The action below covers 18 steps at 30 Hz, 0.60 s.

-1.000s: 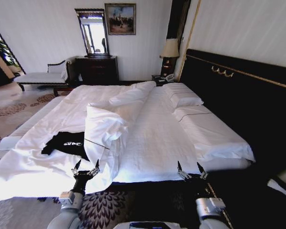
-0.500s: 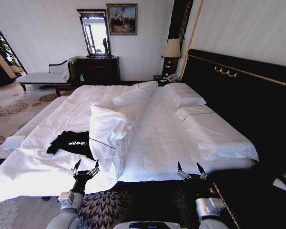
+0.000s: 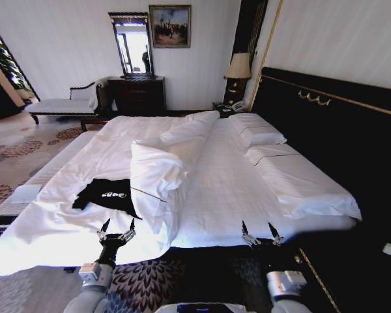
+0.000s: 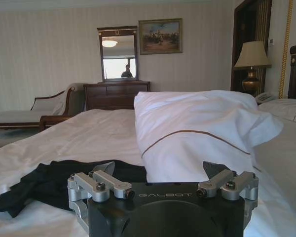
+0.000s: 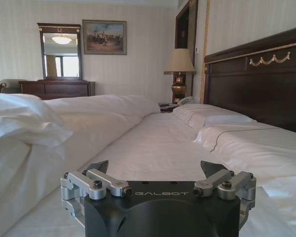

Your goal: Fold the clothes on the bed.

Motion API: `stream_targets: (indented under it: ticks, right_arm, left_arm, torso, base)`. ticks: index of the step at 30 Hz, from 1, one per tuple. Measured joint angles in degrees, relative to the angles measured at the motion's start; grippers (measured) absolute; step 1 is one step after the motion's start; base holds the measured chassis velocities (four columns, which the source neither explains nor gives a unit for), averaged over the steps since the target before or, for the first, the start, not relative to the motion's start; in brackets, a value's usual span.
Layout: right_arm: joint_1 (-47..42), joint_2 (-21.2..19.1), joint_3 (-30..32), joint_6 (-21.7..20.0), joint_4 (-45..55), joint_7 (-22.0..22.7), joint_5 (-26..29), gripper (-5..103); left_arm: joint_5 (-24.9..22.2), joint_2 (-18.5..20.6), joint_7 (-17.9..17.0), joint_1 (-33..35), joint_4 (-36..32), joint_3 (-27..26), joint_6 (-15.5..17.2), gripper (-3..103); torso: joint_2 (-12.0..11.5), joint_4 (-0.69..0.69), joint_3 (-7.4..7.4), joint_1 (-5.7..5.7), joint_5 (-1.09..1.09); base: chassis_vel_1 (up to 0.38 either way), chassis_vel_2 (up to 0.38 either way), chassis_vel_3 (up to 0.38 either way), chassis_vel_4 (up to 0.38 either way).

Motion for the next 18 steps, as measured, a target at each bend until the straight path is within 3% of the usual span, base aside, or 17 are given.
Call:
stream_targets:
  ticks: [18]
  right_arm:
    - [-0.2,0.2,0.1,0.1,-0.1,0.3,-1.2,100]
  left_arm:
    - [0.0,-0.3,0.1,0.2,-0.1,0.0,-0.1,100]
  torso:
    - [0.0,0.0,0.01,0.0,0.0]
  base:
    - [0.083,0.093,-0.082,-0.092]
